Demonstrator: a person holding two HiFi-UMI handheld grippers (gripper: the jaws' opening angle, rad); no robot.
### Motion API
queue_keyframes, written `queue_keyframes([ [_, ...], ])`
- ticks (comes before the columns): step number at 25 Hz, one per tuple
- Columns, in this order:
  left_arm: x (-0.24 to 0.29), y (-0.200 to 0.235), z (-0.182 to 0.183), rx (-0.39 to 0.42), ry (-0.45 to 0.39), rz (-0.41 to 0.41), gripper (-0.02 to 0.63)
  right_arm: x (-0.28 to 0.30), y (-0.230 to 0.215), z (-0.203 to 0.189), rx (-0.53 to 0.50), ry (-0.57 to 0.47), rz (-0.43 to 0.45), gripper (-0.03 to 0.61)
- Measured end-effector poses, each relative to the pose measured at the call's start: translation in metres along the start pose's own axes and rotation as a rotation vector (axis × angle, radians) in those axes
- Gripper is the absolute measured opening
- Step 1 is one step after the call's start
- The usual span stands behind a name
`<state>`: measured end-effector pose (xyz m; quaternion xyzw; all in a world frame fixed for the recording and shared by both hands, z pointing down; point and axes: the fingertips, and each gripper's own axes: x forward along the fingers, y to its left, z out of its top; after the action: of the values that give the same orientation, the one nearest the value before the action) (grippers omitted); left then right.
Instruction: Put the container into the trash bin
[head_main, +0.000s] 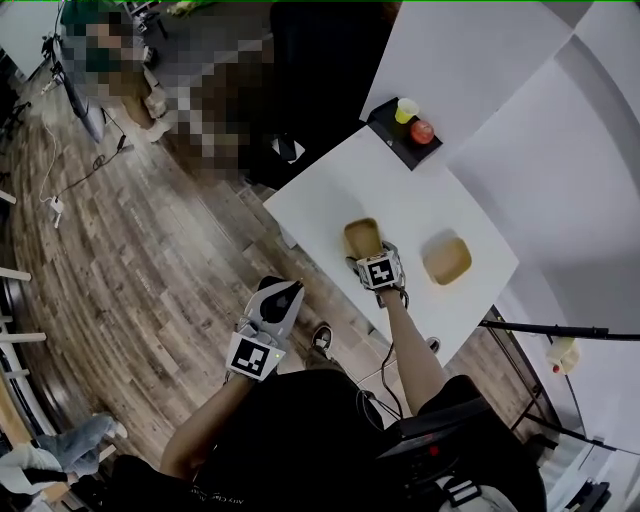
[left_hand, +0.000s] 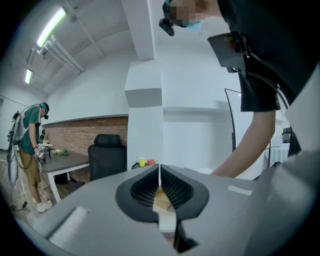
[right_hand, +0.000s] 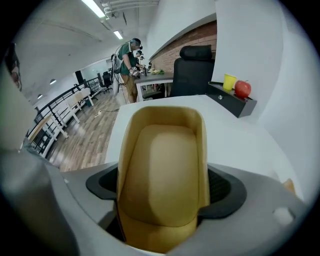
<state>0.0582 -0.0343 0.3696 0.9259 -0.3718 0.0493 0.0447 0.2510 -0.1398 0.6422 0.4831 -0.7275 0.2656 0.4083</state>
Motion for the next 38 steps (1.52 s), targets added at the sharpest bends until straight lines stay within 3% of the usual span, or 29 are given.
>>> queue_keyframes([
  [10,0.008,0.007,-0.003,0.033,-0.005,-0.055,-0.005,-0.026,0.01,0.017,-0.018,-0.051,0.007,0.486],
  [15,0.008,0.023,-0.006,0.029,-0.006,-0.021,-0.005,-0.033,0.026,0.029,-0.047,-0.076,0.03,0.486],
  [19,-0.001,0.04,-0.013,0.091,-0.028,0.014,-0.005,-0.036,0.049,0.04,-0.073,-0.093,0.058,0.486],
  [25,-0.022,0.054,-0.025,-0.01,0.005,0.058,-0.005,-0.03,0.091,0.051,-0.098,-0.085,0.117,0.488],
  [38,-0.063,0.081,-0.041,-0.014,0.019,0.143,-0.005,-0.031,0.178,0.085,-0.19,-0.129,0.221,0.488],
])
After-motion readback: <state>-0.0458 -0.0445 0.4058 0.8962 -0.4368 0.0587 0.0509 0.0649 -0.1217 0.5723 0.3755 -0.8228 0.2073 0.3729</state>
